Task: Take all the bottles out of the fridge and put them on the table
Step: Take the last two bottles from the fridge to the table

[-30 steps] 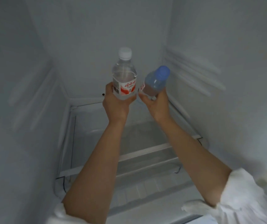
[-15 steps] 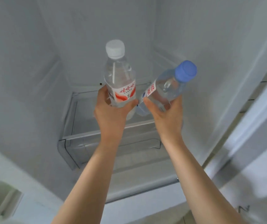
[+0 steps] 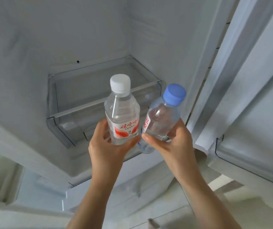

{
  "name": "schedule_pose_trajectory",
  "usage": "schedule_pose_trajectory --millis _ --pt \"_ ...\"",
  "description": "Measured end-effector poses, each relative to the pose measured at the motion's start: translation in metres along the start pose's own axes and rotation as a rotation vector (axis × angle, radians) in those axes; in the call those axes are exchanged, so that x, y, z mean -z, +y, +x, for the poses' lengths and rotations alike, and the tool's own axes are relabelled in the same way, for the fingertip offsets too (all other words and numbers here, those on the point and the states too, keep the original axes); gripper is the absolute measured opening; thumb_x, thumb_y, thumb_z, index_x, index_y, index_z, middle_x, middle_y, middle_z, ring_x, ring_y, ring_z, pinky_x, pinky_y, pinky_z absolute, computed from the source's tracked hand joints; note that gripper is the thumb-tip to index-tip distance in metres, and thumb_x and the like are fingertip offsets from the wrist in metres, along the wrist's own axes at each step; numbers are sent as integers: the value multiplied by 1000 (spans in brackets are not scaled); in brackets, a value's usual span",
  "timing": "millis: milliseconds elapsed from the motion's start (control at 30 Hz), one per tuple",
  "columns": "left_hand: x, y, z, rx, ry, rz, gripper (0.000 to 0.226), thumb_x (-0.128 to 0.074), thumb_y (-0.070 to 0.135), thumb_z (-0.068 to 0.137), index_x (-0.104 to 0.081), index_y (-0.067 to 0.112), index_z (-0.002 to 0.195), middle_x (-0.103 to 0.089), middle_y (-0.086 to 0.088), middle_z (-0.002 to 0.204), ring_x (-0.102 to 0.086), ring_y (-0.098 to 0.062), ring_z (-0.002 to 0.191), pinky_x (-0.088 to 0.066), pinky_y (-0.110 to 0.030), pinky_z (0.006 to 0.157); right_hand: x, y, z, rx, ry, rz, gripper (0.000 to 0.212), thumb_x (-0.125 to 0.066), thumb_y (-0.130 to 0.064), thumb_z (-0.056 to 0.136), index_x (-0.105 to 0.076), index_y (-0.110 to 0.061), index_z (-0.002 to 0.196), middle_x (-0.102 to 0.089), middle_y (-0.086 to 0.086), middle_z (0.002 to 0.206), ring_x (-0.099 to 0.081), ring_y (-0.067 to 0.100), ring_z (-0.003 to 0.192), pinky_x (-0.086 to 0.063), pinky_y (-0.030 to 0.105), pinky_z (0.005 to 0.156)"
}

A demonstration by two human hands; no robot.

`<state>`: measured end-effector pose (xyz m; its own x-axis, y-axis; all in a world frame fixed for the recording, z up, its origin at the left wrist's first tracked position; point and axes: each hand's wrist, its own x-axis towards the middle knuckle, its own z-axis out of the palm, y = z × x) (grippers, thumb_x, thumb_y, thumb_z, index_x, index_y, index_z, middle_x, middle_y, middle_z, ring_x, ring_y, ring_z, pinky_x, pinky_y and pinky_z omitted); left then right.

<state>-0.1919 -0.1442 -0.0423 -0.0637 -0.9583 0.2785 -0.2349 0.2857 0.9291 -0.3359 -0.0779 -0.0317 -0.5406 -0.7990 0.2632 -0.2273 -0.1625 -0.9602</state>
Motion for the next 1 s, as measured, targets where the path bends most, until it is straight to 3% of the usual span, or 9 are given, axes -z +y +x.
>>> schedule_pose_trajectory --millis 167,333,467,667,833,900,1000 --pt "29 -28 -66 60 -238 20 74 -85 57 42 -60 34 109 -69 30 94 -68 5 83 -56 -16 66 5 16 -96 -150 76 -61 72 -83 -36 60 -57 -11 122 -72 0 103 -68 19 99 -58 43 85" --pt "48 -52 -123 132 -430 85 70 -75 65 37 -51 50 100 -57 51 86 -59 22 81 -44 -1 58 14 23 -186 -333 188 -153 75 -83 -34 60 -53 -16 127 -70 -4 109 -69 15 99 -59 39 84" --pt "46 -58 -165 192 -589 128 78 -76 64 36 -51 45 108 -58 41 85 -61 15 79 -40 0 60 35 24 -246 -495 298 -239 68 -86 -31 64 -53 -22 123 -69 -12 106 -69 10 96 -57 37 87" --pt "13 -41 -224 159 -798 115 73 -70 68 33 -49 43 98 -55 38 81 -52 31 75 -35 6 53 76 23 -305 -601 520 -171 70 -87 -28 65 -53 -24 125 -67 -6 118 -68 13 101 -55 43 92" --pt "-34 -16 -287 114 -995 119 87 -64 75 35 -55 28 108 -61 26 90 -65 4 78 -42 -1 55 138 15 -364 -645 705 -157 71 -88 -28 61 -53 -28 122 -68 -9 112 -69 6 95 -55 42 92" --pt "-55 -2 -317 109 -1060 112 81 -67 72 35 -53 33 105 -60 27 89 -63 13 75 -41 0 54 169 11 -391 -670 739 -155 68 -89 -26 61 -54 -29 119 -69 -9 109 -70 4 92 -56 42 90" --pt "-87 15 -373 117 -1134 102 64 -84 52 45 -50 40 99 -61 30 87 -57 23 79 -39 3 55 222 9 -435 -707 796 -176 64 -90 -25 59 -56 -27 114 -70 -9 105 -70 7 92 -56 39 87"
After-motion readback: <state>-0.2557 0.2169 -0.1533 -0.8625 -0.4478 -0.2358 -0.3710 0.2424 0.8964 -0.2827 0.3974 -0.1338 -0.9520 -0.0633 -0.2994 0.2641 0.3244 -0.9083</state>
